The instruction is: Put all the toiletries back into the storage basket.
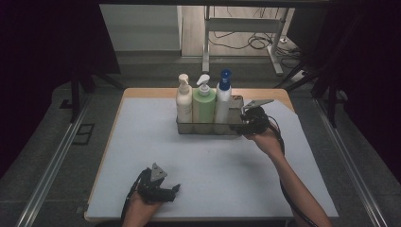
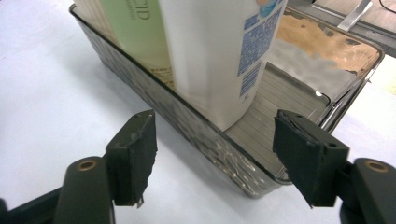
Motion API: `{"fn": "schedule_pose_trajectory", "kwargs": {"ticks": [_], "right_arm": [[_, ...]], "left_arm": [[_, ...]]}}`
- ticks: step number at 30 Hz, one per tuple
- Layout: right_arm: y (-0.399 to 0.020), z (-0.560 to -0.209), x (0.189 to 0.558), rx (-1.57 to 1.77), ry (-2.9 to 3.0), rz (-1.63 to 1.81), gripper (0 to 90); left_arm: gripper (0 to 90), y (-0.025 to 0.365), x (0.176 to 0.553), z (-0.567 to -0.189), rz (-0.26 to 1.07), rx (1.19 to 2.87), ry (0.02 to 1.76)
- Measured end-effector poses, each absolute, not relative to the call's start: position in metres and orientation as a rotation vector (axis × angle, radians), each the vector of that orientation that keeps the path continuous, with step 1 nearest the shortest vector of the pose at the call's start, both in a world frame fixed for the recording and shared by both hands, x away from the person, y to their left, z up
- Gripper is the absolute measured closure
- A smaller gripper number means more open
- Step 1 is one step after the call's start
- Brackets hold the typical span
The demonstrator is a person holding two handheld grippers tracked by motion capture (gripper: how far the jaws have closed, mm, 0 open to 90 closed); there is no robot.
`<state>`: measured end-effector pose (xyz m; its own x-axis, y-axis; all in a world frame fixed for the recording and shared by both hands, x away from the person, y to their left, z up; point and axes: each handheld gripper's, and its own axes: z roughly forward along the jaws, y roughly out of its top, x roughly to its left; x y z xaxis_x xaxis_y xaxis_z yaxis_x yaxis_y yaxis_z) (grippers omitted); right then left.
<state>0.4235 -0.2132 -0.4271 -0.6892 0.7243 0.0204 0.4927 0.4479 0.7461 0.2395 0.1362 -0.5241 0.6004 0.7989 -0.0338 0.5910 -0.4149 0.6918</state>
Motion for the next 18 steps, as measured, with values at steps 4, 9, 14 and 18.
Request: {"fn": "schedule_pose_trajectory", "kwargs": {"ticks": [4, 9, 14, 18], "right_arm": [[-0.215, -0.424, 0.416, 1.028, 2.402, 1.092, 27.2], [-0.217, -0.421, 0.407, 1.003, 2.412, 1.078, 23.4], [-0.221, -0.421, 0.396, 0.981, 2.422, 1.079, 21.5], [-0.226, -0.422, 0.387, 0.972, 2.426, 1.082, 20.9]], "left_arm": [[12.2, 0.136, 0.239, -0.524, 0.398, 2.152, 1.093], [12.2, 0.136, 0.239, -0.524, 0.397, 2.152, 1.093], [12.2, 0.136, 0.239, -0.524, 0.398, 2.152, 1.093], [12.2, 0.136, 0.239, -0.524, 0.398, 2.152, 1.093]]}}
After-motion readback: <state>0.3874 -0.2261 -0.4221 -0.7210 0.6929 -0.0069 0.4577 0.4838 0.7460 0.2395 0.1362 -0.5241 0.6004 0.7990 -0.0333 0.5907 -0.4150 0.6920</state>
